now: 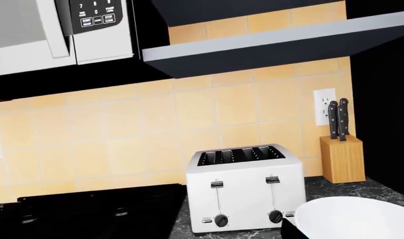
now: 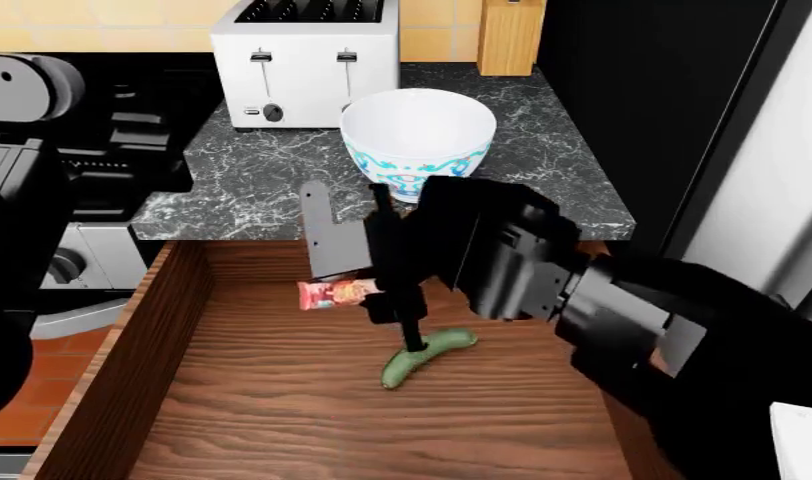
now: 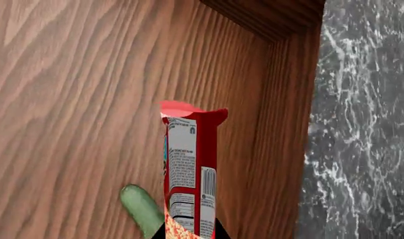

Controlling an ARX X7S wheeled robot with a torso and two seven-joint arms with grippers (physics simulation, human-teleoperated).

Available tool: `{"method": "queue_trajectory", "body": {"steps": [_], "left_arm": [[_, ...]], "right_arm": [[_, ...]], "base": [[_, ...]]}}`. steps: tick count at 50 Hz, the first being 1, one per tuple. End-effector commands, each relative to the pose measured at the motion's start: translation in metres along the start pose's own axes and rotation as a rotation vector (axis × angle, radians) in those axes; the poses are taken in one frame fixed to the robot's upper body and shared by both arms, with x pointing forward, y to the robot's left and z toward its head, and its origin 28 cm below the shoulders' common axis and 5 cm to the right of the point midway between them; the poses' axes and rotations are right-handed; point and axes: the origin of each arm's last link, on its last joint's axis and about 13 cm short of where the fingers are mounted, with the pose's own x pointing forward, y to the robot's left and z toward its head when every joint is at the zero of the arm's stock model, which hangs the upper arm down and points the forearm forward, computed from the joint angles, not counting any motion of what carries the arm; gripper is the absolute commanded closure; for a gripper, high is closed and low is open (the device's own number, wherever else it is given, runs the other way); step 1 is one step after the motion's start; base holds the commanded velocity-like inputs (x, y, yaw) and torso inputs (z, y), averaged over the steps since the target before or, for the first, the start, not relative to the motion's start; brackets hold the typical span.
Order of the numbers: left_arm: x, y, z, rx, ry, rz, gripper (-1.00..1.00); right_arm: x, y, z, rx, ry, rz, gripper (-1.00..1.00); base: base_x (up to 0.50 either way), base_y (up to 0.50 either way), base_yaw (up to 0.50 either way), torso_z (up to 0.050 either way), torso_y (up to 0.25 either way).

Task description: Place the bar in the bowl and close the drawer.

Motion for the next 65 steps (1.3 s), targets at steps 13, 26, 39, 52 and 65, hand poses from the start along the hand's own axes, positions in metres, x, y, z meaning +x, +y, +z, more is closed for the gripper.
{"method": "queue_trajectory", "body": {"steps": [13, 26, 39, 52, 65], "left_arm": [[0.002, -0.002, -0.004, -0.004, 0.003, 0.002, -1.00], [0.000, -0.001, -0.002, -0.005, 0.000, 0.007, -1.00], [-0.010, 0.004, 0.004, -0.016, -0.013, 0.011, -1.00], [-0.018, 0.005, 0.005, -0.011, -0.036, -0.002, -1.00], [-0.023, 0.004, 0.012, 0.014, -0.055, -0.039, -1.00]], "right_arm": [[-0.021, -0.037, 0.008, 0.235, -0.355, -0.453, 1.00], [-0.033, -0.042, 0.007, 0.561, -0.435, -0.743, 1.00], [-0.046, -0.050, 0.003, 0.865, -0.427, -1.169, 1.00], [-0.050, -0.052, 0.002, 0.915, -0.424, -1.208, 1.00], [-0.050, -0.052, -0.002, 0.883, -0.431, -1.172, 1.00]], "base": [[0.00, 0.00, 0.00, 0.000, 0.000], [0.00, 0.00, 0.00, 0.000, 0.000], [0.00, 0.00, 0.00, 0.000, 0.000], [0.00, 0.00, 0.00, 0.000, 0.000], [0.00, 0.00, 0.00, 0.000, 0.000]]}}
